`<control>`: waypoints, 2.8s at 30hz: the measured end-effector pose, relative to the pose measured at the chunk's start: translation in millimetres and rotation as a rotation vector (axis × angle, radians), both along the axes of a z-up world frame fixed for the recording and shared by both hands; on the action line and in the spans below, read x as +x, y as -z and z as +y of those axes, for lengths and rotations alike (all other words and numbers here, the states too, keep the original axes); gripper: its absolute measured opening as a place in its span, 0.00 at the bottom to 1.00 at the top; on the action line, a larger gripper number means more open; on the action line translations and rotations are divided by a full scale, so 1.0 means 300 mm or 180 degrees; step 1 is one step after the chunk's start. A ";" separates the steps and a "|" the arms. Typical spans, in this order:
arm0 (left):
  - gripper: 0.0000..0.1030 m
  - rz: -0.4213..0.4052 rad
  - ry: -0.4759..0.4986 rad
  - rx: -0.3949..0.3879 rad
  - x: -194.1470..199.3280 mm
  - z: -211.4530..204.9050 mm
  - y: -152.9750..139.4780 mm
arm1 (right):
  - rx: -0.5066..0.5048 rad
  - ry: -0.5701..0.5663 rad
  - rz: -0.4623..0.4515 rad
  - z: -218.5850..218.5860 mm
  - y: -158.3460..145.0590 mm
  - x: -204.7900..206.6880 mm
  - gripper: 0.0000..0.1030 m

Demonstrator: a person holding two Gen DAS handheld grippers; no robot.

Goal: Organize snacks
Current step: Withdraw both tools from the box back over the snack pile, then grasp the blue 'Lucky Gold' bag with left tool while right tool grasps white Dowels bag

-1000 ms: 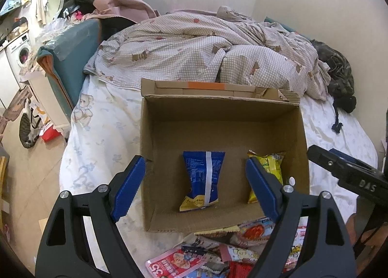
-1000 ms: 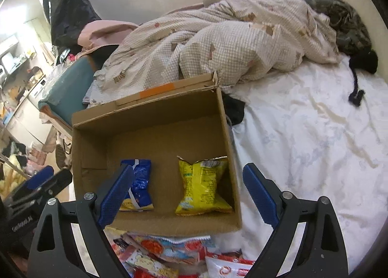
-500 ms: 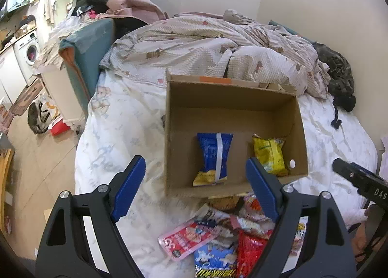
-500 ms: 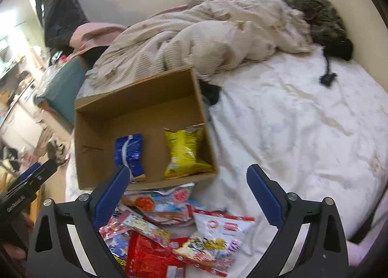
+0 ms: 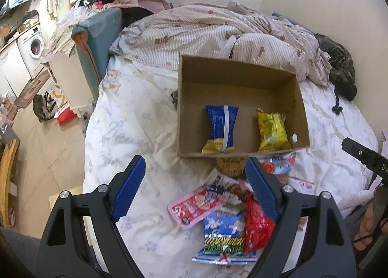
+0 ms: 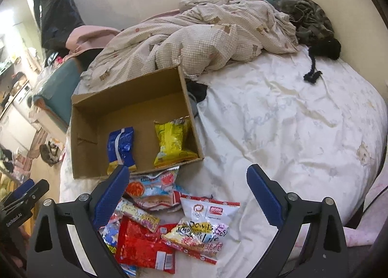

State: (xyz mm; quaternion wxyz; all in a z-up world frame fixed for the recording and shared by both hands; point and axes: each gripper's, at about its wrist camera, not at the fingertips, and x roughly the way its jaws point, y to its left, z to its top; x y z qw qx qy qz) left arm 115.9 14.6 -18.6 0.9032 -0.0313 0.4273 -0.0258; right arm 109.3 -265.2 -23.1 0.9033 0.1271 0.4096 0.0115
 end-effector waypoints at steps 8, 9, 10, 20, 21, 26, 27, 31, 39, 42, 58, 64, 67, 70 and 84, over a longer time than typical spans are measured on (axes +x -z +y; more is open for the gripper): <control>0.80 0.0372 0.0038 -0.0034 -0.015 0.005 0.082 | -0.0071 -0.0175 0.0055 0.018 0.030 -0.039 0.97; 0.80 0.0450 0.0062 -0.0057 -0.012 0.002 0.098 | -0.0073 -0.0178 0.0065 0.018 0.033 -0.040 0.96; 0.80 0.0536 0.0092 -0.0070 -0.009 -0.003 0.115 | -0.0060 -0.0168 0.0089 0.016 0.040 -0.040 0.96; 0.80 0.1538 0.0408 -0.0114 0.002 -0.118 0.377 | 0.0267 -0.0032 0.0272 -0.029 0.081 -0.025 0.97; 0.80 0.1602 0.0415 -0.0090 0.006 -0.130 0.402 | 0.0284 -0.0027 0.0281 -0.032 0.084 -0.024 0.97; 0.80 0.1885 0.0533 -0.0091 0.011 -0.191 0.499 | 0.0321 -0.0008 0.0296 -0.044 0.088 -0.020 0.97; 0.80 0.1896 0.0570 -0.0088 0.008 -0.206 0.505 | 0.0324 -0.0005 0.0301 -0.045 0.089 -0.019 0.97; 0.80 0.1891 0.0725 -0.0032 0.003 -0.266 0.528 | 0.0348 0.0009 0.0335 -0.052 0.099 -0.015 0.97; 0.59 0.1953 0.0738 -0.0079 -0.009 -0.286 0.550 | 0.0378 0.0028 0.0371 -0.052 0.108 -0.008 0.97; 0.59 0.1896 0.0723 -0.0146 -0.037 -0.266 0.492 | 0.0393 0.0024 0.0381 -0.053 0.111 -0.003 0.96; 0.59 0.0847 0.0333 -0.0274 -0.055 -0.077 0.131 | 0.0776 0.0459 0.0974 -0.168 0.237 0.015 0.97; 0.59 0.0920 0.0301 -0.0276 -0.051 -0.073 0.156 | 0.0945 0.0402 0.1695 -0.119 0.416 0.074 0.96; 0.59 0.0965 0.0300 -0.0248 -0.045 -0.088 0.177 | 0.0931 0.0329 0.1868 -0.082 0.477 0.105 0.96; 0.59 0.0969 0.0269 -0.0246 -0.042 -0.085 0.186 | 0.0842 0.0273 0.1994 -0.049 0.525 0.122 0.95; 0.59 0.0937 0.0227 -0.0148 -0.033 -0.085 0.202 | 0.0509 0.0303 0.1775 -0.062 0.469 0.081 0.49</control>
